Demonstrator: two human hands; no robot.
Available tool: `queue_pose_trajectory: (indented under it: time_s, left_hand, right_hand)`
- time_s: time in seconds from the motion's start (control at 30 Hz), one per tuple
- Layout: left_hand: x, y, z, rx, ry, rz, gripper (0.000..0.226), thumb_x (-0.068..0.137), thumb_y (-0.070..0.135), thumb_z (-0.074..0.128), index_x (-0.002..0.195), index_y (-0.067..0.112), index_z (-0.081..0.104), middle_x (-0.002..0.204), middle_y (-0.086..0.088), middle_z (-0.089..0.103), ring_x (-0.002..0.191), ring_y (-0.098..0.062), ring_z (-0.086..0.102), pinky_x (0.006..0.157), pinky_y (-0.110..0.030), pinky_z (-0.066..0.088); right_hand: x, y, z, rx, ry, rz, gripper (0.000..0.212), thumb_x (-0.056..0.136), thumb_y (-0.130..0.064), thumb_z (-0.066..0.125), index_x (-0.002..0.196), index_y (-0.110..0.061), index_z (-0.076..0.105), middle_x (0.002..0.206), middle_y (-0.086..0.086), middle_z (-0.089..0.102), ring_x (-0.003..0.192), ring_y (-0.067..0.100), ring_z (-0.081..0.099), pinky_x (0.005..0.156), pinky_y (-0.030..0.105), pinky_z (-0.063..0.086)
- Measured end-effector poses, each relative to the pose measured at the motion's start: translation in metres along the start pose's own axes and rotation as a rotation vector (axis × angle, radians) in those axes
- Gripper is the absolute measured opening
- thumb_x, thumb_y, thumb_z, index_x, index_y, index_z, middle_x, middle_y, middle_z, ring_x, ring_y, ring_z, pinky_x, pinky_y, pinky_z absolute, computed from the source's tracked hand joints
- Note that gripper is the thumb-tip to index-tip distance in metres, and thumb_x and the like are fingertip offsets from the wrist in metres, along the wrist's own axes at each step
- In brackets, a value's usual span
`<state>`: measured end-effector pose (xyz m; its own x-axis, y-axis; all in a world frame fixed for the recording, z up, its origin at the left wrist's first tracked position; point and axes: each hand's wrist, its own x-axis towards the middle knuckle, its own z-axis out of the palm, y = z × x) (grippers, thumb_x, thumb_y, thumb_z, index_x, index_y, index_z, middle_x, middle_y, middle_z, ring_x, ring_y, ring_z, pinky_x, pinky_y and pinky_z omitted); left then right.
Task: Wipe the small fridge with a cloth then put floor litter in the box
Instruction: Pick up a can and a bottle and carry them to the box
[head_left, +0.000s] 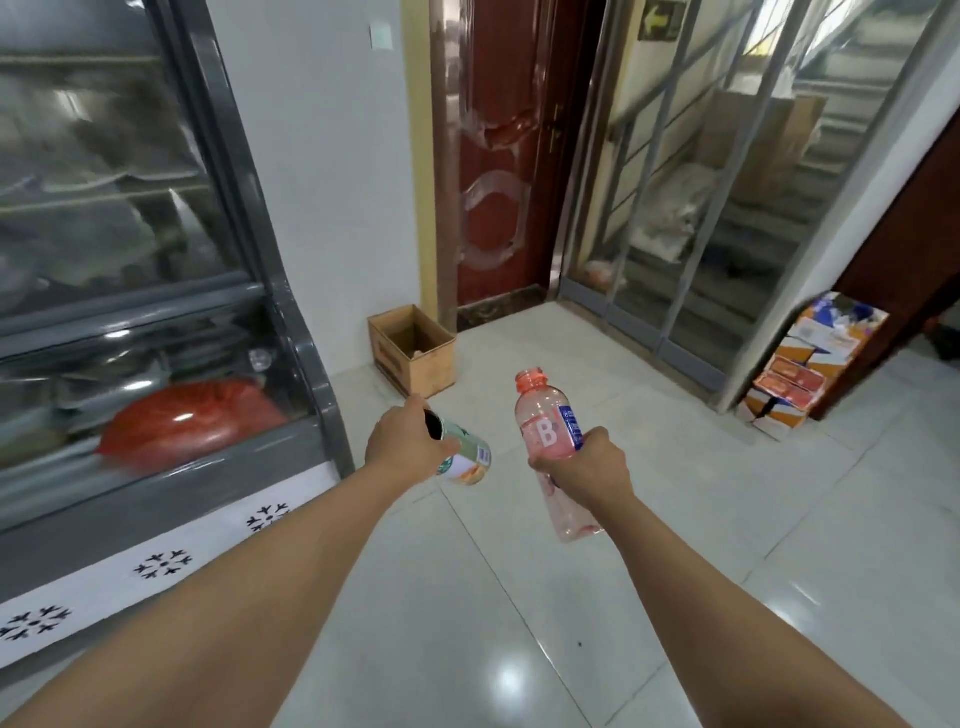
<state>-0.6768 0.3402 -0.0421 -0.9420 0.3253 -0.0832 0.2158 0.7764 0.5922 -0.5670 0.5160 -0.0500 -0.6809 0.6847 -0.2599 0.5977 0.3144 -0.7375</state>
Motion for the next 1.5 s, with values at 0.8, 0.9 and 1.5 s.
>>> queue_pose_trajectory:
  time_s: [0.8, 0.9, 1.5]
  left_hand:
    - [0.499, 0.063, 0.026, -0.016, 0.122, -0.229, 0.043, 0.069, 0.035, 0.074, 0.1, 0.018, 0.049, 0.106, -0.007, 0.062, 0.089, -0.024, 0.056, 0.066, -0.029, 0.044]
    - [0.554, 0.075, 0.027, -0.004, 0.106, -0.236, 0.04, 0.069, 0.035, 0.073, 0.095, 0.021, 0.046, 0.105, -0.006, 0.062, 0.091, -0.026, 0.058, 0.068, -0.03, 0.047]
    - [0.82, 0.063, 0.045, -0.076, 0.304, -0.582, 0.046, 0.069, 0.029, 0.074, 0.106, 0.014, 0.05, 0.102, -0.009, 0.059, 0.088, -0.024, 0.055, 0.069, -0.031, 0.049]
  right_hand:
    - [0.505, -0.201, 0.056, -0.122, -0.209, -0.059, 0.074, 0.071, -0.038, 0.077, 0.127, -0.013, 0.036, 0.119, 0.009, 0.053, 0.103, 0.027, 0.057, 0.086, 0.04, 0.05]
    - [0.562, -0.219, 0.059, -0.114, -0.217, -0.033, 0.075, 0.071, -0.038, 0.077, 0.128, -0.014, 0.036, 0.12, 0.009, 0.053, 0.104, 0.028, 0.057, 0.087, 0.042, 0.05]
    - [0.876, -0.356, 0.163, -0.224, -0.495, -0.213, 0.075, 0.072, -0.042, 0.077, 0.129, -0.012, 0.038, 0.111, 0.007, 0.054, 0.089, 0.023, 0.053, 0.077, 0.031, 0.043]
